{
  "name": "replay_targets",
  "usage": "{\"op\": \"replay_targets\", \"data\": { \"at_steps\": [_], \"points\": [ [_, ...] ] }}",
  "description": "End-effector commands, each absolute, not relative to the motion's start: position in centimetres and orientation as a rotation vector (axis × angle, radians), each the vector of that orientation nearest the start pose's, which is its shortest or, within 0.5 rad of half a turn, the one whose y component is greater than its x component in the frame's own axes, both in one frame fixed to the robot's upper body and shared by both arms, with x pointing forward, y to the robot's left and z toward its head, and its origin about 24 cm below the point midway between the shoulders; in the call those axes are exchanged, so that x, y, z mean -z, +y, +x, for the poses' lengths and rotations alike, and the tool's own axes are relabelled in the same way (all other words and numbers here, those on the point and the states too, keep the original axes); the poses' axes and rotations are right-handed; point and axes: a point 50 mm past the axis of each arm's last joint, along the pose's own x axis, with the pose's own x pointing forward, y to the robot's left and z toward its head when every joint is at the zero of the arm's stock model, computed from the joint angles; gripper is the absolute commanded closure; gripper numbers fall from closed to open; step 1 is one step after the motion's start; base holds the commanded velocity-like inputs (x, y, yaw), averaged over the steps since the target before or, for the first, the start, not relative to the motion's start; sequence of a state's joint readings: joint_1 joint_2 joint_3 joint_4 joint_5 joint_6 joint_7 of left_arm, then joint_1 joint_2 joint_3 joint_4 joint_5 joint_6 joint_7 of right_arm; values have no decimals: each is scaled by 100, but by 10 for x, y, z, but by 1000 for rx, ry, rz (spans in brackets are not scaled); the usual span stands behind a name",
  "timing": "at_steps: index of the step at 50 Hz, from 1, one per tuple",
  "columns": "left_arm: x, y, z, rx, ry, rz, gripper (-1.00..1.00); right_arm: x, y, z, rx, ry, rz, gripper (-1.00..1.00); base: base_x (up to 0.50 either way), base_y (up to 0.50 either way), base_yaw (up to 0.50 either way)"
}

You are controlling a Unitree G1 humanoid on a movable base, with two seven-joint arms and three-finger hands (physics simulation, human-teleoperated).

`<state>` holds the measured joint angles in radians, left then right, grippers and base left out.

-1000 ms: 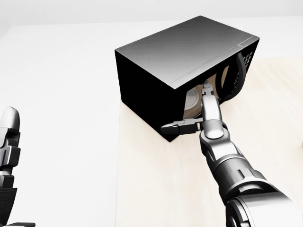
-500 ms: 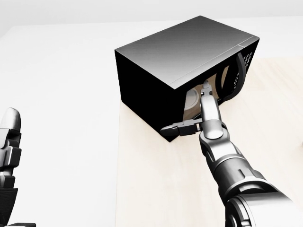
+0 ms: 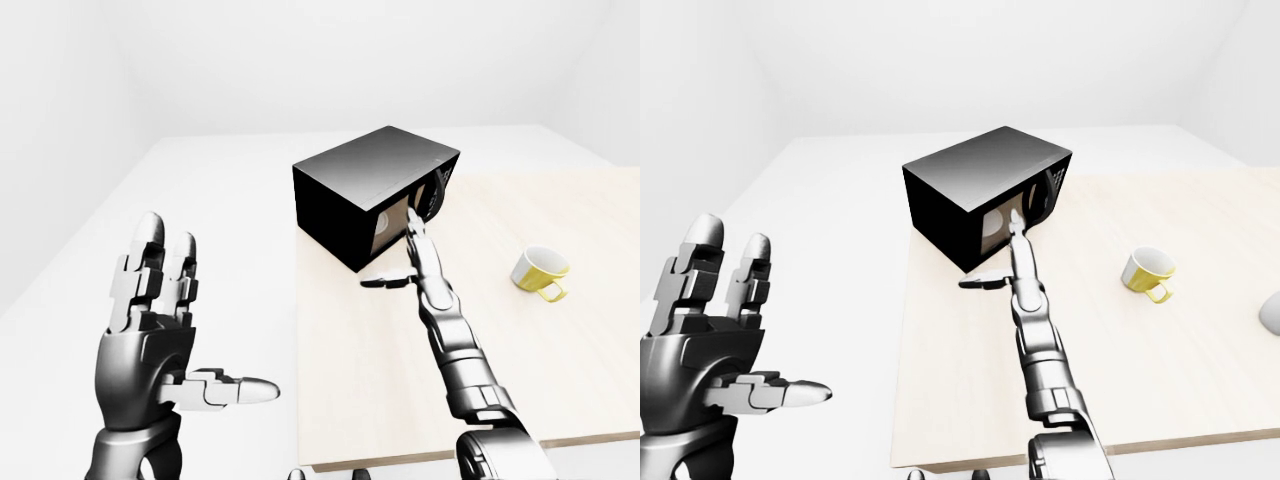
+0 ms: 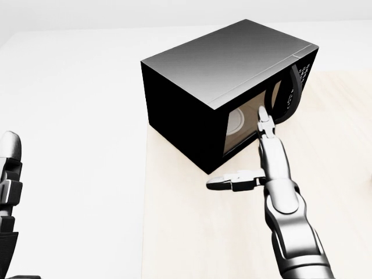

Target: Close the microwave.

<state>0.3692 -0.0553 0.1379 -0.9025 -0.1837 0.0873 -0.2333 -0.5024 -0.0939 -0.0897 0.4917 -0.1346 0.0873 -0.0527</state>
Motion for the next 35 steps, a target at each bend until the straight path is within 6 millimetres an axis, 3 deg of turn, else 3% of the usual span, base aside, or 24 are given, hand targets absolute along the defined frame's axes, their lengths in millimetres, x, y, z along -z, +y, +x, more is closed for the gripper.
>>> {"op": "replay_targets", "data": {
  "at_steps": [1, 5, 11, 17, 35],
  "points": [
    [-168, 177, 152, 41, -501, -47, -100, -186, -155, 227, 49, -593, -173, -100, 0, 0, 0],
    [-169, 177, 151, 40, -506, -46, -100, -194, -158, 199, 72, -643, -165, -100, 0, 0, 0],
    [-168, 177, 152, 38, -501, -43, -100, -177, -171, 161, 145, -534, -136, -100, 0, 0, 0],
    [-166, 176, 152, 42, -489, -43, -100, -151, -178, 163, 159, -392, -108, -100, 0, 0, 0],
    [-167, 176, 152, 48, -492, -40, -100, -152, -168, 165, 131, -404, -106, -100, 0, 0, 0]
  ]
}}
